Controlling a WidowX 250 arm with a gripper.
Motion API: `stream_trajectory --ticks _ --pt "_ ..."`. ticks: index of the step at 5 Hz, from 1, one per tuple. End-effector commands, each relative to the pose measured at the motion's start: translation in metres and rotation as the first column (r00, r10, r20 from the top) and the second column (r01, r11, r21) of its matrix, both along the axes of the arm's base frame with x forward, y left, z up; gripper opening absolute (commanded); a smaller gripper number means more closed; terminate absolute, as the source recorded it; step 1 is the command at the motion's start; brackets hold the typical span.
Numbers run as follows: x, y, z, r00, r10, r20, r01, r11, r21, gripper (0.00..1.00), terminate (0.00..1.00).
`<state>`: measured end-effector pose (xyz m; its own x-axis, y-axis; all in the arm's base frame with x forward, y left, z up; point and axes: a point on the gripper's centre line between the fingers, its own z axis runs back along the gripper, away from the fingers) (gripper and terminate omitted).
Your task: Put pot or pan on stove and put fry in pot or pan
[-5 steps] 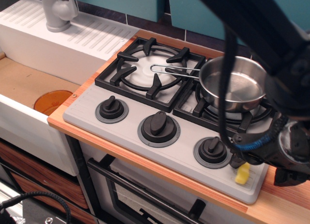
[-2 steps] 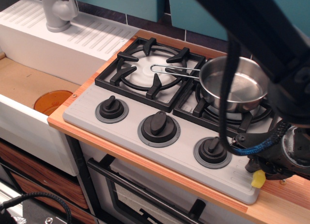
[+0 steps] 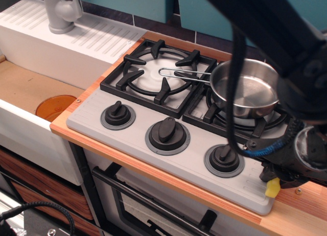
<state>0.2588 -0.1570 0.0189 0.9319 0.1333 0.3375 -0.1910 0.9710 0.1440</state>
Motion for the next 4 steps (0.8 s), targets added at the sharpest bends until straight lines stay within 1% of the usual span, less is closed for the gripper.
stream_trajectory --ticks 1,2,3,4 --pt "0.02 0.009 0.058 1.0 -0.021 0.011 0.021 0.999 -0.05 0.0 0.0" --pt "0.028 0.014 0.08 1.0 -0.027 0.003 0.027 0.998 -0.06 0.0 0.0" --pt "0.045 0.026 0.094 0.999 -0.034 0.001 0.034 0.997 -0.065 0.0 0.0" --pt "0.068 0.044 0.095 0.998 -0.051 0.021 0.053 0.995 -0.08 0.0 0.0"
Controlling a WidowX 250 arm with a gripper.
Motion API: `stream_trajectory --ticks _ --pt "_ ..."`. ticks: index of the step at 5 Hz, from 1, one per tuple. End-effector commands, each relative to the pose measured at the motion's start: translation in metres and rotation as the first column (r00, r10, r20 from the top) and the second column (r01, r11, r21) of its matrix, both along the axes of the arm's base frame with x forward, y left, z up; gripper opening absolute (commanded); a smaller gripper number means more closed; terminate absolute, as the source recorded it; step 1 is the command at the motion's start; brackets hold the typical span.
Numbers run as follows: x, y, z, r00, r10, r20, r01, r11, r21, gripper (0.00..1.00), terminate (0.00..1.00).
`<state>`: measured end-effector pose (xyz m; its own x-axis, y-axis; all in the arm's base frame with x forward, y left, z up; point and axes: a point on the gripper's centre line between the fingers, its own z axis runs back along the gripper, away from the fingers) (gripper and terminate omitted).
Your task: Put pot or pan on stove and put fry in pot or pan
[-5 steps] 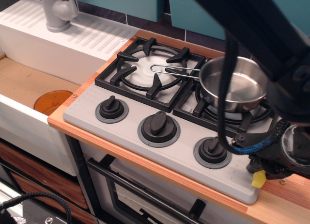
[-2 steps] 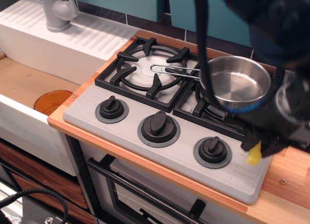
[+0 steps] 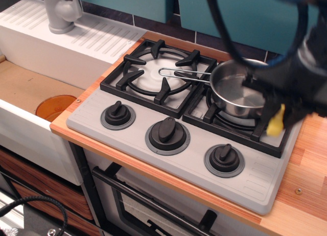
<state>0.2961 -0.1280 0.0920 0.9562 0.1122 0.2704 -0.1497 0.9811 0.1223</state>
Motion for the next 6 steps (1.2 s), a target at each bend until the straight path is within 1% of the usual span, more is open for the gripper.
stream_trajectory --ticks 1,2,3,4,5,6 --pt "0.053 0.033 0.021 0.995 -0.031 0.093 0.036 0.997 -0.061 0.0 0.0" --pt "0.066 0.046 0.022 0.995 -0.036 0.093 0.042 0.997 -0.061 0.0 0.0" --pt "0.072 0.053 0.018 0.993 -0.054 0.1 0.061 0.996 -0.066 0.0 0.0" --pt "0.074 0.054 0.021 0.994 -0.059 0.093 0.065 0.996 -0.063 1.0 0.0" --pt "0.073 0.058 0.027 0.995 -0.058 0.083 0.065 0.995 -0.077 1.0 0.0" --pt "0.071 0.06 0.031 0.995 -0.062 0.076 0.067 0.995 -0.074 1.0 0.0"
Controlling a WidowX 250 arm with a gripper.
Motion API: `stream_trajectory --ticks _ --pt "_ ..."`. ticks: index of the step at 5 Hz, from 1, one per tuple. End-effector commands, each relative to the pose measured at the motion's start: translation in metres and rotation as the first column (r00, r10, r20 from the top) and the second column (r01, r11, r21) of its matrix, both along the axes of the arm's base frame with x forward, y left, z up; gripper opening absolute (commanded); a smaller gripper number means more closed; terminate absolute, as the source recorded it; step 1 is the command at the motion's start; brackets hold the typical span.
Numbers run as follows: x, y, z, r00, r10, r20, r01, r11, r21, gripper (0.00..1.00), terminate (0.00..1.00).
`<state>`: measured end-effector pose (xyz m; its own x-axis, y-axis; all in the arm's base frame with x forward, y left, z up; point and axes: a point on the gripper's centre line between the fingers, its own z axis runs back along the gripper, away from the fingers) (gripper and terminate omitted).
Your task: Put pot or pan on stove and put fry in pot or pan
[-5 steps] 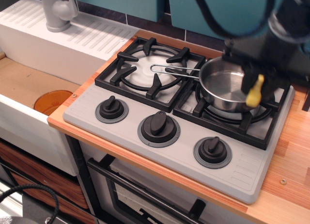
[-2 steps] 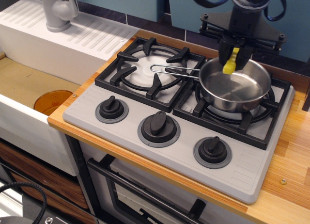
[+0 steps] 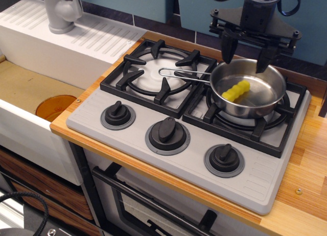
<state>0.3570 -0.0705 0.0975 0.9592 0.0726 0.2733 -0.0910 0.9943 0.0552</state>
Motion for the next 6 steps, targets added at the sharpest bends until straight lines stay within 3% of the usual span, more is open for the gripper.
stream_trajectory --ticks 1,4,6 --pt "0.007 0.004 0.03 0.999 -0.001 0.054 0.001 1.0 -0.01 1.0 0.0" --pt "0.015 0.023 0.026 0.997 -0.041 0.064 0.042 0.999 -0.009 1.0 0.0" --pt "0.024 0.043 0.019 0.997 -0.035 0.065 0.038 0.998 -0.049 1.0 0.0"
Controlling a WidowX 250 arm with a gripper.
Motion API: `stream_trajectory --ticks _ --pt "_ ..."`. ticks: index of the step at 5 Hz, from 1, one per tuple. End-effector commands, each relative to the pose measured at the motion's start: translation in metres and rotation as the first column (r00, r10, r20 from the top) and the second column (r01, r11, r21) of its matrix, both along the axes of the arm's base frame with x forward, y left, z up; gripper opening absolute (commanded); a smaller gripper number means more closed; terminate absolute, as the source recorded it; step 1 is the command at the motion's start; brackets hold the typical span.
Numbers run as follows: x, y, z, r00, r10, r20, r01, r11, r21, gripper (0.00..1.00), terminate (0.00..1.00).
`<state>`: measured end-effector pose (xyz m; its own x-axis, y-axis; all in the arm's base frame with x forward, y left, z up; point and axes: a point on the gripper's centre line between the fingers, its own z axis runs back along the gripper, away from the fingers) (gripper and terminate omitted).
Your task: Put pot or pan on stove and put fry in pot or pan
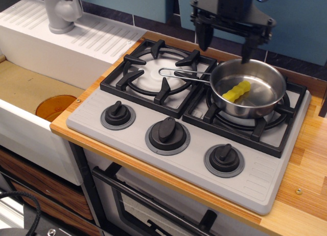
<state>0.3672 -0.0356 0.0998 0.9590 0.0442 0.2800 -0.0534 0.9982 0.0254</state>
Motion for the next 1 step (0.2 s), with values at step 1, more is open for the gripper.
stream_trajectory --ticks 1 --pt "0.0147 0.0097 0.0103 0.997 -0.001 0.078 0.002 1.0 -0.021 1.0 1.0"
